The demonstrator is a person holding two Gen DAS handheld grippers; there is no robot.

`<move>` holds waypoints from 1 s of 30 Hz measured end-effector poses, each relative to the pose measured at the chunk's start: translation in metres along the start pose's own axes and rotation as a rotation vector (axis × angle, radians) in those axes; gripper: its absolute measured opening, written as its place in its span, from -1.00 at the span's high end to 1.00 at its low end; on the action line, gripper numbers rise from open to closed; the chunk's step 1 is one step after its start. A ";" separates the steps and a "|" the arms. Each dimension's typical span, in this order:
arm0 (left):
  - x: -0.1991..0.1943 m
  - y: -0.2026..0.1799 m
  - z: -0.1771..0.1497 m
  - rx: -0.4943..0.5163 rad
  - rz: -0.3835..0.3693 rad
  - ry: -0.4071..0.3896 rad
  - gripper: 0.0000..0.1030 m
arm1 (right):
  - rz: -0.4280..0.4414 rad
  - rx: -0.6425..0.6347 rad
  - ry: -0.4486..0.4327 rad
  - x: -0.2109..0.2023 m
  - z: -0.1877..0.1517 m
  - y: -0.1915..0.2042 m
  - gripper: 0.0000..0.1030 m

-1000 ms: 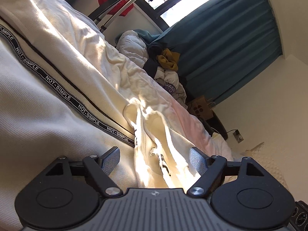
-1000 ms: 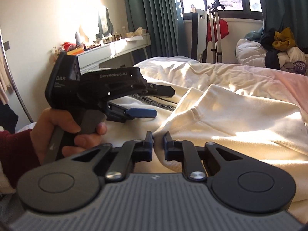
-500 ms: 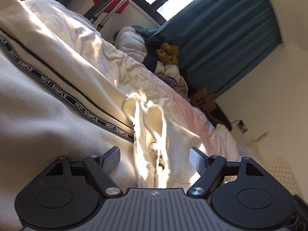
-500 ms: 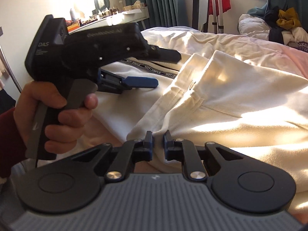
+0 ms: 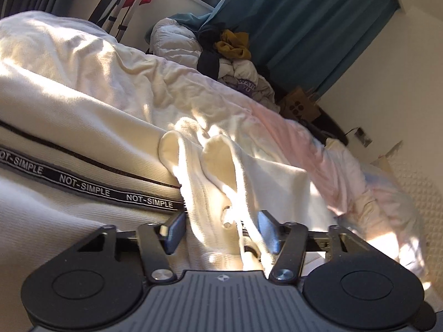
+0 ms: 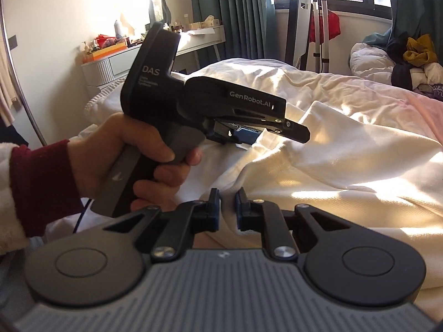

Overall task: Fold clothes
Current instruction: 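Open the right gripper and smooth the fold while the left gripper holds the cuff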

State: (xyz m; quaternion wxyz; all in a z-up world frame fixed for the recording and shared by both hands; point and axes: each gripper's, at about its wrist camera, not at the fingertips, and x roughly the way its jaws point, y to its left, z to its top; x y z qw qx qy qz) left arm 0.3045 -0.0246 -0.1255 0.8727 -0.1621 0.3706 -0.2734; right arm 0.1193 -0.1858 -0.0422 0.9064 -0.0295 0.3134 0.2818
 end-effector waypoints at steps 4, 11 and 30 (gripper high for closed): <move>-0.002 0.000 -0.002 0.027 0.016 -0.010 0.21 | -0.010 -0.026 0.021 0.011 -0.004 0.002 0.71; -0.031 -0.014 0.009 0.026 0.017 -0.094 0.74 | -0.015 0.003 -0.074 0.005 -0.005 0.003 0.71; -0.027 0.017 -0.002 -0.019 0.121 -0.080 0.69 | 0.025 0.048 -0.066 0.000 0.004 0.006 0.67</move>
